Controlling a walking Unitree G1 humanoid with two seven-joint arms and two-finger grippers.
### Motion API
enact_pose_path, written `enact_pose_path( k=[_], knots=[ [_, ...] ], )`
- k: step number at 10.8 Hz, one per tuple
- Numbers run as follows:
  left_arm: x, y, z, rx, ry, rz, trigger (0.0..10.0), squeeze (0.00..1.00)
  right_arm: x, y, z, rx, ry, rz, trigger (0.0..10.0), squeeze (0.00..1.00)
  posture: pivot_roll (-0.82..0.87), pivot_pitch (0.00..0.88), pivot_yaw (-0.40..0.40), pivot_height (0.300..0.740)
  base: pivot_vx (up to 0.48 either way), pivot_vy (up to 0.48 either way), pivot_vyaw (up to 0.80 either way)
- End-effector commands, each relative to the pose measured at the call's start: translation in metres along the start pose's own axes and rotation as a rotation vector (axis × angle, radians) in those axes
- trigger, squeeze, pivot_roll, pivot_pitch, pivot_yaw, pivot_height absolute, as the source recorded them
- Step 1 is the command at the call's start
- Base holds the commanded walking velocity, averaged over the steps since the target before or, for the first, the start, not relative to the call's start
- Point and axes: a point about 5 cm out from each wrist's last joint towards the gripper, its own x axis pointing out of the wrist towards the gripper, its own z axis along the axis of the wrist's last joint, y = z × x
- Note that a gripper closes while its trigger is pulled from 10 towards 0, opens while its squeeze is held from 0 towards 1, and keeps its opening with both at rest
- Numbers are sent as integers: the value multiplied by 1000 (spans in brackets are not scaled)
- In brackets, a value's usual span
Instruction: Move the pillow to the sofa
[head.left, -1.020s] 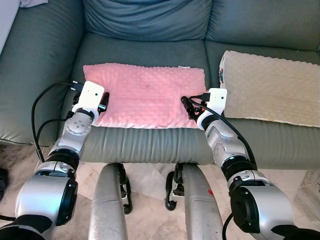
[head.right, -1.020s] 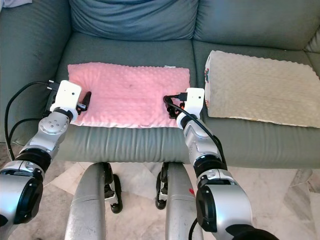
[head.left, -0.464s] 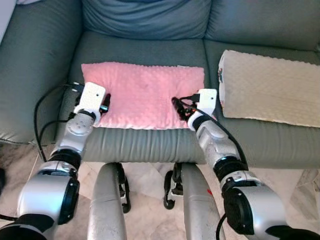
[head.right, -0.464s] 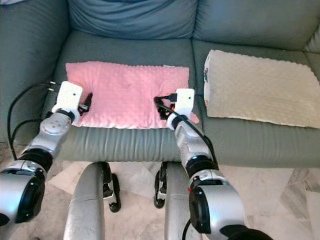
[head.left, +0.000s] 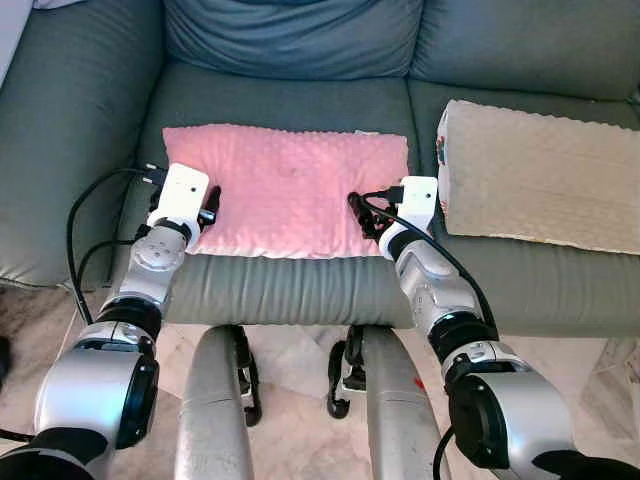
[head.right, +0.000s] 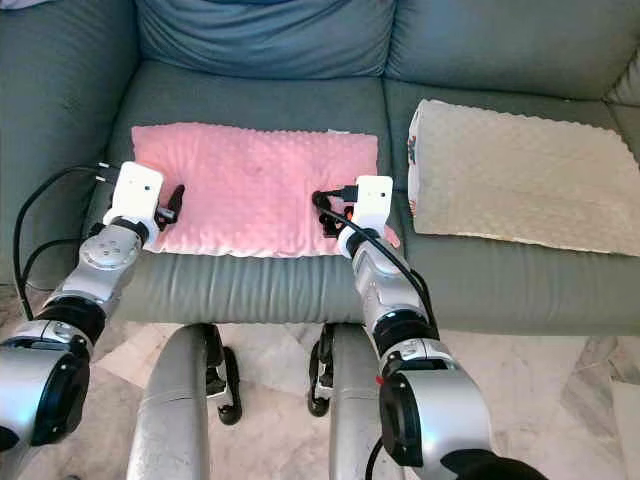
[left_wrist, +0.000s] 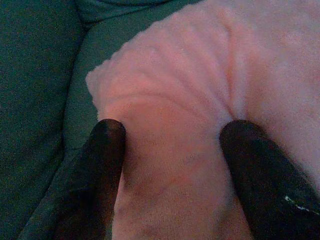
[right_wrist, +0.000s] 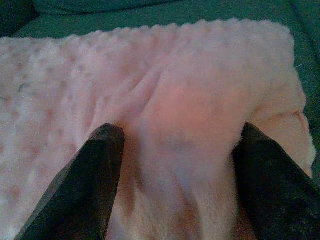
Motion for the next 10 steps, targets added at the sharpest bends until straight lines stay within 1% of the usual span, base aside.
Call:
enact_pose_path(
  k=[1, 2, 3, 4, 5, 6, 7, 9, 10],
  knots=[
    [-4, 2, -6, -25, 3, 2, 10000, 0, -4, -5, -2, -6, -8, -12, 10000, 0, 9, 322, -76, 636, 0, 0, 0],
    [-7, 4, -9, -40, -15, -12, 10000, 0, -6, -8, 3, -9, -35, -7, 10000, 16, 10, 304, -76, 636, 0, 0, 0],
    [-10, 1, -12, -32, -21, -31, 10000, 0, -8, -9, 3, -11, -45, 1, 10000, 165, 9, 298, -76, 636, 0, 0, 0],
    [-12, 0, -17, -29, -4, -27, 10000, 0, -9, -10, -2, -13, -27, -8, 10000, 180, 12, 292, -77, 636, 0, 0, 0],
    [-12, -1, -17, -33, -3, -29, 10000, 0, -9, -6, -5, 3, -29, 10, 10000, 208, 11, 282, -74, 636, 0, 0, 0],
    [-13, 0, -15, -48, -14, -24, 10000, 0, -11, -5, -5, -1, -39, 7, 10000, 1000, 9, 271, -71, 636, 0, 0, 0],
    [-14, 2, -16, -57, -24, -20, 10000, 0, -14, -8, -4, -20, -57, -16, 10000, 1000, 4, 252, -68, 636, 0, 0, 0],
    [-19, 5, -19, -61, -35, -2, 10000, 0, -22, -16, -1, -19, -98, -52, 10000, 1000, 1, 225, -66, 636, 0, 0, 0],
    [-19, 6, -16, -68, -54, 12, 10000, 0, -24, -16, 1, -27, -111, -56, 10000, 1000, 0, 210, -66, 636, 0, 0, 0]
  ],
)
